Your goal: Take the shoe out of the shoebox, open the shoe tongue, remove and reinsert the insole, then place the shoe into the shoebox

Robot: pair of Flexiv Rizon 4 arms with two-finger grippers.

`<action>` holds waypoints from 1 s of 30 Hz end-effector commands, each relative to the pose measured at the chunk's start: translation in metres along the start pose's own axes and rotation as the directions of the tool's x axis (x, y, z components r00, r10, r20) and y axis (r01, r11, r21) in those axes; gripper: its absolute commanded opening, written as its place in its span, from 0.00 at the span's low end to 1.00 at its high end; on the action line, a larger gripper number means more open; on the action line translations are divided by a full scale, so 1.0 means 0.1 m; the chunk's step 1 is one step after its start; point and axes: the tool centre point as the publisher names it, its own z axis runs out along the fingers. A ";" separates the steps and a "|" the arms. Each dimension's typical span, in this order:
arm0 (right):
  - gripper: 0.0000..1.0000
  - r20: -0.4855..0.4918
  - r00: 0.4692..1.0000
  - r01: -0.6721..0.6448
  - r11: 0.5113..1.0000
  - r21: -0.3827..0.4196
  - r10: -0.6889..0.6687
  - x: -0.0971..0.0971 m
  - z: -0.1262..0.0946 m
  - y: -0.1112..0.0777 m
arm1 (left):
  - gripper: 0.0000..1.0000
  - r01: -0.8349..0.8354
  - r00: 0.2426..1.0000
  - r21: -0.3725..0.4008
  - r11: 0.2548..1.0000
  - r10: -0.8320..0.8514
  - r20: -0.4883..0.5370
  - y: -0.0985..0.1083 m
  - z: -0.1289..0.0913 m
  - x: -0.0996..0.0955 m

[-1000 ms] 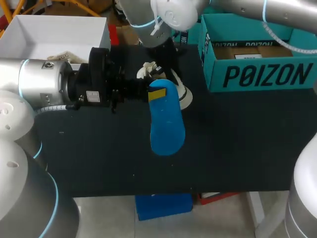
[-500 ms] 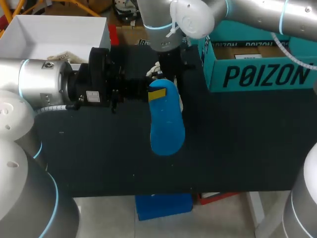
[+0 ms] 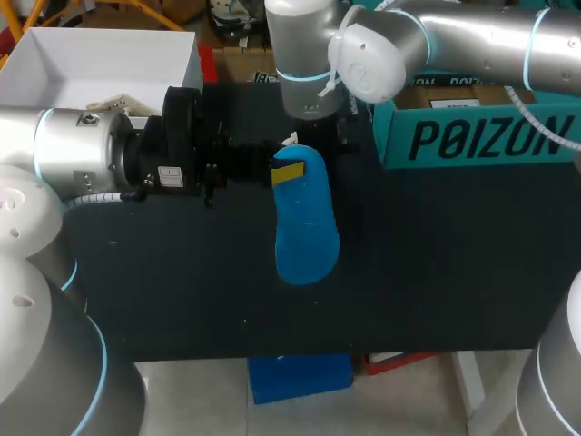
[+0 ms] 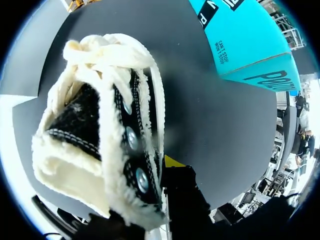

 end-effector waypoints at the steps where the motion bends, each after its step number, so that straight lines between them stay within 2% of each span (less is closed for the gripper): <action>1: 0.00 0.010 0.999 -0.030 0.999 0.021 0.030 0.01 0.12 0.04 | 0.00 0.000 1.000 0.001 1.000 0.000 0.005 0.01 0.02 0.00; 12: 0.00 0.013 0.999 -0.044 0.997 0.056 0.043 0.03 0.41 -0.07 | 0.00 0.000 1.000 0.001 1.000 0.000 0.005 0.01 0.02 0.00; 13: 0.26 0.012 0.999 -0.040 0.997 0.059 0.040 0.03 0.44 -0.08 | 0.00 0.000 1.000 0.001 1.000 0.000 0.005 0.01 0.02 0.00; 14: 0.82 0.012 0.999 -0.040 0.997 0.061 0.039 0.02 0.47 -0.09 | 0.00 0.000 1.000 0.001 1.000 0.000 0.005 0.01 0.02 0.00; 15: 1.00 0.019 0.999 -0.040 0.997 0.058 0.039 0.01 0.50 -0.10 | 0.00 0.000 1.000 0.001 1.000 0.000 0.005 0.01 0.02 0.00; 21: 1.00 0.022 1.000 -0.018 0.999 0.031 0.017 -0.06 0.54 -0.17 | 0.00 0.000 1.000 0.001 1.000 0.000 0.005 0.01 0.02 0.00; 30: 1.00 -0.044 0.998 0.039 0.997 -0.066 -0.042 -0.28 0.13 -0.27 | 0.00 0.000 1.000 0.001 1.000 0.000 0.005 0.01 0.02 0.00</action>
